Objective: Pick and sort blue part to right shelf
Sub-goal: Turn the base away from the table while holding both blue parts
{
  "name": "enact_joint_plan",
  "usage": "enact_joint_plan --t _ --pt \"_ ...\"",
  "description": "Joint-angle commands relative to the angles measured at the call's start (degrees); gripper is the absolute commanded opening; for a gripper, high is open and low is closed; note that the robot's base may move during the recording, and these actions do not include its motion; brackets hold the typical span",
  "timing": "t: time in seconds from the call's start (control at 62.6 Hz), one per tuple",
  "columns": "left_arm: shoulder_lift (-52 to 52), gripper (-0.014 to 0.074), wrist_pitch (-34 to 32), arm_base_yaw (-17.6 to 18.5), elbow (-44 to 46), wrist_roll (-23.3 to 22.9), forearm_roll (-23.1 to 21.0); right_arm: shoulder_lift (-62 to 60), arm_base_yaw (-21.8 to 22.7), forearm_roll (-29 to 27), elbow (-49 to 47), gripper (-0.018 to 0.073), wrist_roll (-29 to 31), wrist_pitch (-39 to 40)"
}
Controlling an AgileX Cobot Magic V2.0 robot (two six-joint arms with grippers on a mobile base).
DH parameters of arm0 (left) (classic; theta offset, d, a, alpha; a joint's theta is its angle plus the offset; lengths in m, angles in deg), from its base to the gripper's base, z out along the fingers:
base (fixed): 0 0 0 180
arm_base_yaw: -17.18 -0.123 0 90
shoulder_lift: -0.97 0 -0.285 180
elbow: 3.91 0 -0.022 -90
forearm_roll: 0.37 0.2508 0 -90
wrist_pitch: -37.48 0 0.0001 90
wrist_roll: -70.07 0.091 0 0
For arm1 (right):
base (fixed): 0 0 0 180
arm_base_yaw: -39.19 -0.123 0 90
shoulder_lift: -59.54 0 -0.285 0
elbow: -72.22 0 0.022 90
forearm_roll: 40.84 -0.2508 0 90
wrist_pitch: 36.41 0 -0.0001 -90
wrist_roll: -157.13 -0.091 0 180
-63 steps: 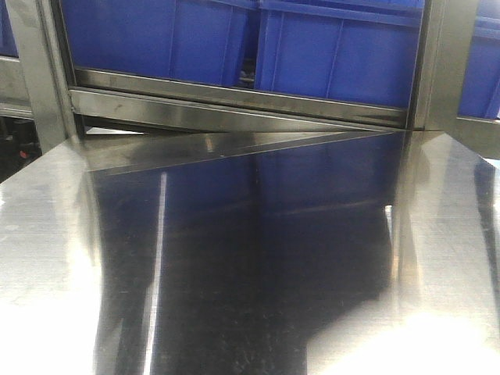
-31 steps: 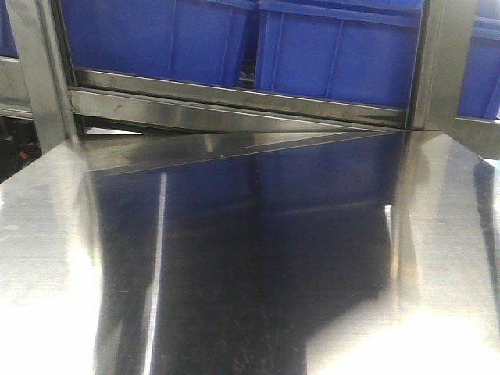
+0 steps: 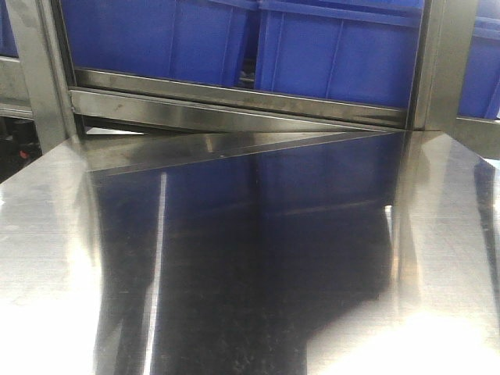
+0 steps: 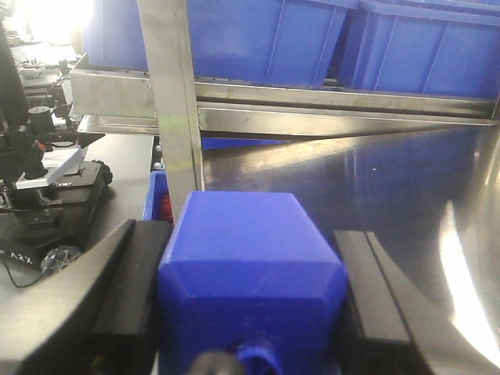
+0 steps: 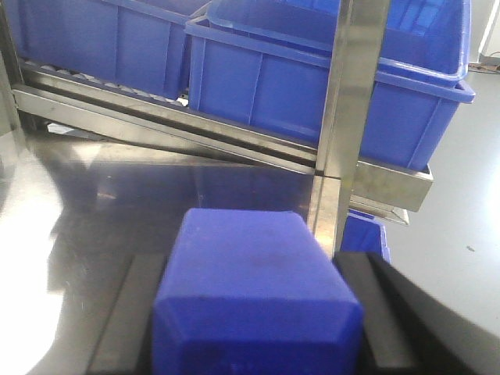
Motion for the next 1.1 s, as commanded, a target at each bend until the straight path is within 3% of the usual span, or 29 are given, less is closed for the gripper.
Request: enact_joint_plan --t 0.0,1.086 --pt "-1.0 0.0315 -4.7 0.3 1.5 -0.6 0.8 -0.8 0.1 1.3 -1.9 0.0288 0.7 5.8" --pt "-1.0 0.0315 -4.9 0.3 1.5 -0.6 0.3 -0.7 0.1 1.3 -1.9 0.0288 0.7 5.8"
